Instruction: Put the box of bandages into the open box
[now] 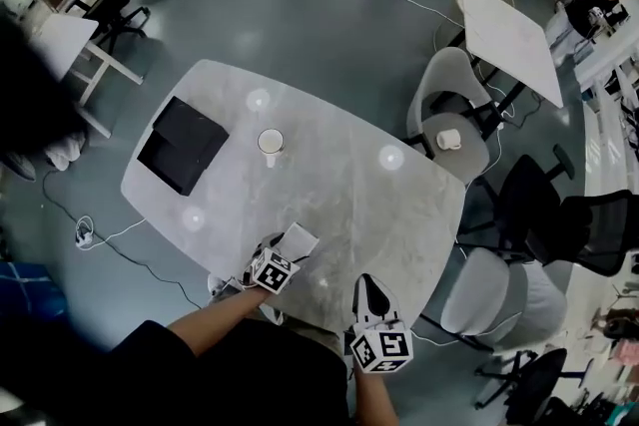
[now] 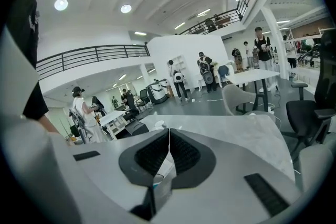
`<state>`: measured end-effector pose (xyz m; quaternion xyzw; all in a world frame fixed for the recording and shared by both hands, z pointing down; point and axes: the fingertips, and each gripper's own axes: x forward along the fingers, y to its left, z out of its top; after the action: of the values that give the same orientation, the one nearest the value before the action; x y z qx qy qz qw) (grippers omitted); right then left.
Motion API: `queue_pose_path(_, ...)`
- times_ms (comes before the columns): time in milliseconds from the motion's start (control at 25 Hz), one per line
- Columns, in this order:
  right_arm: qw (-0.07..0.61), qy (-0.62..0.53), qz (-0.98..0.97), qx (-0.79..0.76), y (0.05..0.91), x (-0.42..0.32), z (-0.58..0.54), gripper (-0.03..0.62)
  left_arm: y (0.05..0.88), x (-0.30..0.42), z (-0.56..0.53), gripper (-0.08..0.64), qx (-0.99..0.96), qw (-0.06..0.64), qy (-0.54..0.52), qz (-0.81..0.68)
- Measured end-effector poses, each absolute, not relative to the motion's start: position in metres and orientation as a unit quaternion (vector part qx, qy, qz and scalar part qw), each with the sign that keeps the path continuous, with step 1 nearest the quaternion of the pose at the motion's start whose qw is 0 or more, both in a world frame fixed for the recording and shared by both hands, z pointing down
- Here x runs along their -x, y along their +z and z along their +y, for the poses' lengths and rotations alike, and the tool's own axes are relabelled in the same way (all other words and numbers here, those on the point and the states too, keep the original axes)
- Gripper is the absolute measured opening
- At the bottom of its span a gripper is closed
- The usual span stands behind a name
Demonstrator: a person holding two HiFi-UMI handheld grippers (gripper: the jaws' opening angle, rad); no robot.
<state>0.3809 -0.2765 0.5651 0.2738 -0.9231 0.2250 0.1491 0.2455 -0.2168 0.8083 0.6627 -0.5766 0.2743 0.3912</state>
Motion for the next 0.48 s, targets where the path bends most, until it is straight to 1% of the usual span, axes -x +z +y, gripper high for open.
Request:
queue_pose_path(200,0.145,0.218,-0.932,-0.251,0.555,-0.337,-0.256,0.014,0.794,-0.206,-0.194,0.411,-0.658,0.387,0.254,-0.594)
queue_pose_path(480,0.142,0.208,-0.944,-0.215,0.533,-0.26,-0.204,0.012,0.776,-0.128,-0.142,0.411,-0.637,0.381,0.22,-0.633)
